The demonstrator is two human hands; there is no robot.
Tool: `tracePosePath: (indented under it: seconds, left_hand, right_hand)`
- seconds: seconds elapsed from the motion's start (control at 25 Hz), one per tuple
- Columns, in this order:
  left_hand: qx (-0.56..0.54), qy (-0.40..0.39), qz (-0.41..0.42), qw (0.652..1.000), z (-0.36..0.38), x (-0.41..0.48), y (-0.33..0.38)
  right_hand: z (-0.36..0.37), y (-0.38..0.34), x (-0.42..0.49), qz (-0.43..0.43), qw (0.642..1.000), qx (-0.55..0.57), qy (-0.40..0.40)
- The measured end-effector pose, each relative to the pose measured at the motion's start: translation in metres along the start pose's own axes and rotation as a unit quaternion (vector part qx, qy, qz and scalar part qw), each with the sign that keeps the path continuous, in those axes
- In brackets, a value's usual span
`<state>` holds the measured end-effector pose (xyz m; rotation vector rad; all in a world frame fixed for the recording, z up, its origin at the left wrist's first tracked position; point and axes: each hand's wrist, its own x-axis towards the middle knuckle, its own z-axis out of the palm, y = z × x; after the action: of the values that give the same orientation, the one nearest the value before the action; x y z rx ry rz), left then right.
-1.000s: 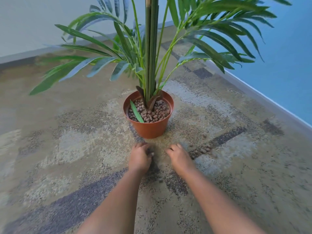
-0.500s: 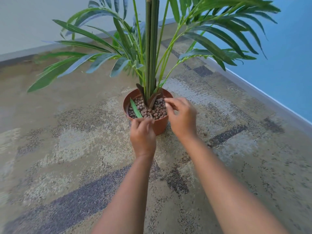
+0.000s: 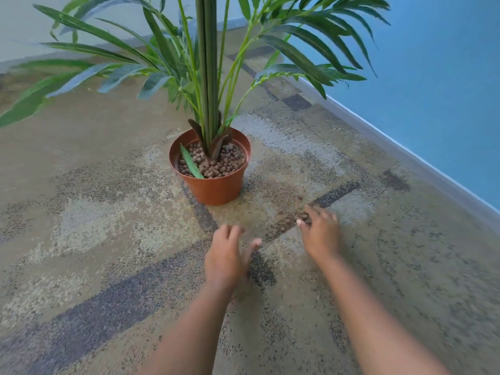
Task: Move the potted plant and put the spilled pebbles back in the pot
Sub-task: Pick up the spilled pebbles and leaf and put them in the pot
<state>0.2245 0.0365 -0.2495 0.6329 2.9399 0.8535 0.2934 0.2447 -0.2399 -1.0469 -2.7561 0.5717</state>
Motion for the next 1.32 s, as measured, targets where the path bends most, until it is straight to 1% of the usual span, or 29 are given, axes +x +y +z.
tracePosePath:
  seconds: [0.04, 0.08, 0.12, 0.24, 0.32, 0.4, 0.44, 0.48, 0.56, 0.64, 0.72, 0.76, 0.8, 0.88, 0.92, 0.96, 1.0, 1.08, 1.12, 1.16, 1.2, 1.24, 1.28, 1.32]
  left_hand:
    - [0.048, -0.028, -0.004, 0.998, 0.012, -0.021, -0.001]
    - [0.071, -0.042, -0.02, 0.996, 0.02, -0.035, -0.002]
    - [0.08, -0.052, -0.028, 0.995, 0.026, -0.044, -0.001]
    - [0.096, -0.095, -0.041, 0.99, 0.033, -0.049, 0.007]
    - [0.097, -0.103, -0.057, 0.988, 0.032, -0.046, 0.01]
    - [0.091, -0.098, -0.056, 0.989, 0.031, -0.045, 0.006]
    - [0.082, -0.09, -0.058, 0.991, 0.029, -0.045, 0.004]
    - [0.073, -0.079, -0.062, 0.992, 0.027, -0.043, 0.004]
    - [0.035, -0.044, -0.072, 0.996, 0.024, -0.037, 0.005]
    - [-0.048, -0.009, -0.098, 0.994, 0.019, -0.026, 0.014]
    - [-0.164, 0.035, -0.118, 0.979, 0.007, -0.008, 0.031]
    - [-0.205, 0.07, -0.105, 0.971, -0.001, 0.004, 0.039]
    - [-0.229, 0.113, -0.077, 0.964, -0.012, 0.015, 0.048]
    - [-0.241, 0.216, -0.021, 0.946, -0.039, 0.049, 0.057]
    - [-0.233, 0.257, -0.011, 0.938, -0.056, 0.07, 0.057]
    - [-0.211, 0.285, -0.014, 0.935, -0.073, 0.09, 0.053]
    - [-0.18, 0.298, -0.026, 0.937, -0.088, 0.11, 0.047]
    - [-0.123, 0.278, -0.073, 0.95, -0.107, 0.139, 0.031]
    - [-0.113, 0.261, -0.096, 0.954, -0.111, 0.145, 0.024]
    - [-0.114, 0.256, -0.106, 0.954, -0.111, 0.147, 0.02]
    - [-0.124, 0.265, -0.103, 0.951, -0.108, 0.144, 0.018]
    - [-0.141, 0.283, -0.088, 0.945, -0.102, 0.138, 0.02]
    - [-0.159, 0.301, -0.065, 0.938, -0.093, 0.129, 0.024]
    - [-0.171, 0.311, -0.032, 0.934, -0.08, 0.118, 0.03]
  right_hand:
    - [0.004, 0.014, -0.005, 0.033, 0.999, -0.023, -0.029]
    - [0.008, 0.022, -0.007, 0.051, 0.997, -0.029, -0.056]
    - [0.013, 0.026, -0.008, 0.048, 0.995, -0.028, -0.079]
    - [0.026, 0.019, -0.009, -0.03, 0.992, -0.043, -0.115]
    - [0.03, 0.01, -0.005, -0.06, 0.99, -0.057, -0.112]
    - [0.03, 0.003, 0.002, -0.056, 0.992, -0.081, -0.074]
    - [0.029, 0.001, 0.006, -0.045, 0.995, -0.076, -0.055]
    - [0.027, 0.001, 0.009, -0.035, 0.997, -0.06, -0.043]
    - [0.023, 0.006, 0.011, -0.066, 0.996, -0.057, -0.036]
    - [0.015, 0.011, 0.005, -0.082, 0.995, -0.053, -0.011]
    - [-0.001, -0.003, 0.002, -0.044, 0.999, 0.006, 0.007]
    - [-0.01, -0.019, 0.003, -0.043, 0.997, 0.059, 0.034]
    - [-0.018, -0.037, 0.007, -0.063, 0.988, 0.119, 0.072]
    - [-0.036, -0.084, 0.019, -0.15, 0.958, 0.198, 0.146]
    - [-0.043, -0.108, 0.026, -0.191, 0.941, 0.223, 0.168]
    - [-0.048, -0.133, 0.032, -0.22, 0.93, 0.241, 0.17]
    - [-0.05, -0.154, 0.038, -0.237, 0.926, 0.246, 0.161]
    - [-0.048, -0.189, 0.053, -0.244, 0.939, 0.214, 0.111]
    - [-0.045, -0.201, 0.06, -0.241, 0.951, 0.178, 0.079]
    - [-0.04, -0.207, 0.065, -0.238, 0.958, 0.146, 0.063]
    - [-0.037, -0.207, 0.066, -0.239, 0.959, 0.138, 0.064]
    - [-0.035, -0.201, 0.066, -0.238, 0.954, 0.161, 0.084]
    - [-0.032, -0.188, 0.065, -0.222, 0.946, 0.203, 0.119]
    - [-0.03, -0.169, 0.063, -0.19, 0.936, 0.249, 0.163]
